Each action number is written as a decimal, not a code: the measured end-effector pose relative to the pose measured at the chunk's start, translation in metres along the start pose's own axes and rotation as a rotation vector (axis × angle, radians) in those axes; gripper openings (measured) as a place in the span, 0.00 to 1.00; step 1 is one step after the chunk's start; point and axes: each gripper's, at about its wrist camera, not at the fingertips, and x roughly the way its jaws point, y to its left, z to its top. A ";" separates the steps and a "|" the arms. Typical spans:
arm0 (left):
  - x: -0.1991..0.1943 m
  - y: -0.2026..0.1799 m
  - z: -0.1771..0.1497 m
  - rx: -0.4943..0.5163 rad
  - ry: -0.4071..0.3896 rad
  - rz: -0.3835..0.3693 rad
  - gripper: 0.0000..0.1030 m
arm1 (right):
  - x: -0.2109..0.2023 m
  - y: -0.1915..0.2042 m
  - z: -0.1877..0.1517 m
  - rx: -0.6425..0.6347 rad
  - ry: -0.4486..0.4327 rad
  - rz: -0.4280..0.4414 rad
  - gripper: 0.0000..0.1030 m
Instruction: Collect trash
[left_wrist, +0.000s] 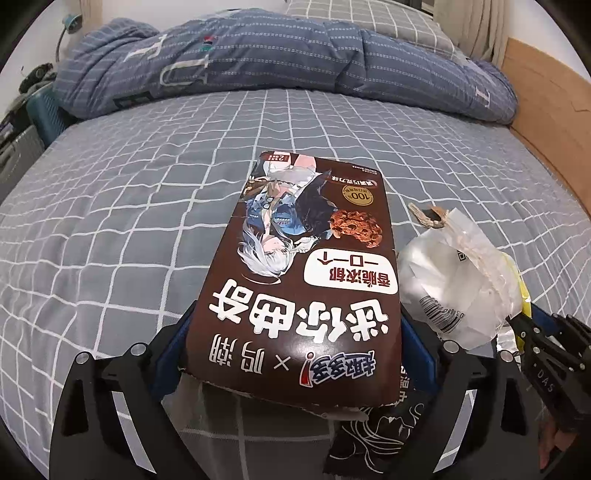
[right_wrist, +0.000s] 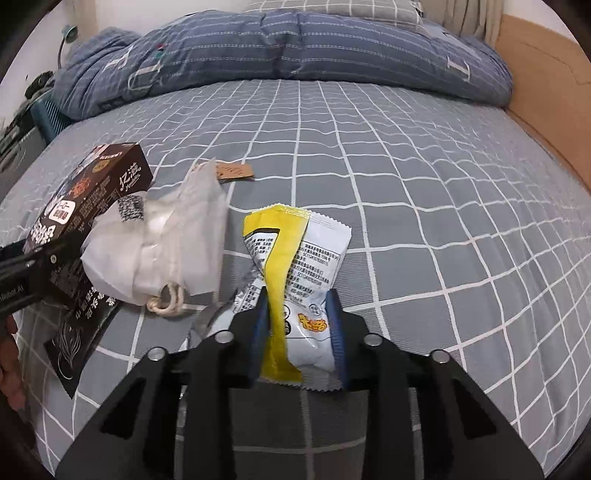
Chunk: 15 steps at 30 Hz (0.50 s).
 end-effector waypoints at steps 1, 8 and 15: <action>-0.002 0.001 -0.001 -0.009 -0.005 0.003 0.89 | -0.001 0.000 0.000 0.002 -0.001 0.000 0.24; -0.029 0.007 -0.004 -0.024 -0.052 0.010 0.89 | -0.015 -0.007 -0.001 0.037 -0.029 0.010 0.20; -0.059 0.008 -0.014 -0.027 -0.067 -0.021 0.89 | -0.047 -0.003 -0.011 0.059 -0.081 0.026 0.20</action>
